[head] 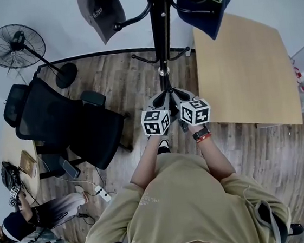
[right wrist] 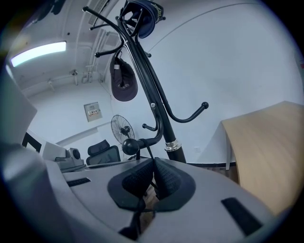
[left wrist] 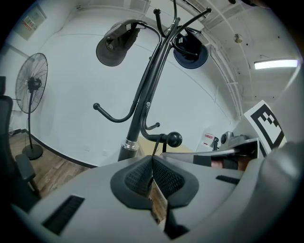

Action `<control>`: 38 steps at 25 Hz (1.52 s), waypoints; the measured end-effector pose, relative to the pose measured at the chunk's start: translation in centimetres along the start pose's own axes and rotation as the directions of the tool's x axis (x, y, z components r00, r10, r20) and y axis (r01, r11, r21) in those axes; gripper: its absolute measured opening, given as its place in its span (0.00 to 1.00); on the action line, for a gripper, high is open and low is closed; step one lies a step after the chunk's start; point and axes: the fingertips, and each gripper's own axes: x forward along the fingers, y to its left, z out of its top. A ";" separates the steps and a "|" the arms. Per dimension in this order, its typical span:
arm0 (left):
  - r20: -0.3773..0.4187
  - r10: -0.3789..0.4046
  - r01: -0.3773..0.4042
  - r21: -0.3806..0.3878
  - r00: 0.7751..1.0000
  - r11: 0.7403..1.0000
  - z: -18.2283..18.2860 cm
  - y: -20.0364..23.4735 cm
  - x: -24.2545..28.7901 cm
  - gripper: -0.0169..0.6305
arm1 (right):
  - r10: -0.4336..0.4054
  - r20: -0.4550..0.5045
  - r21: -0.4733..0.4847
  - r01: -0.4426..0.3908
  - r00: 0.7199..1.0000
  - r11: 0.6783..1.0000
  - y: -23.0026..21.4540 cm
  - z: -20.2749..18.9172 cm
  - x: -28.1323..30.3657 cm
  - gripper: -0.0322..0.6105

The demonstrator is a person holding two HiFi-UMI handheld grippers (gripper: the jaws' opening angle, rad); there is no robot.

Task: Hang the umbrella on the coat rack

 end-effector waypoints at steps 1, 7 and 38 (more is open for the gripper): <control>0.000 0.003 -0.003 0.002 1.000 1.000 0.0 0.0 0.0 0.06 | 0.002 -0.003 -0.005 -0.002 1.000 1.000 0.1 0.0 0.0 0.08; -0.006 0.030 -0.030 0.024 1.000 0.999 -0.3 -0.2 -0.4 0.06 | 0.001 -0.014 -0.018 -0.002 1.000 1.000 0.1 -0.4 -0.3 0.09; 0.239 0.153 -0.179 0.089 0.959 0.980 6.6 -4.4 -12.9 0.06 | -0.141 0.259 -0.155 0.185 0.956 0.970 2.0 6.1 -15.7 0.07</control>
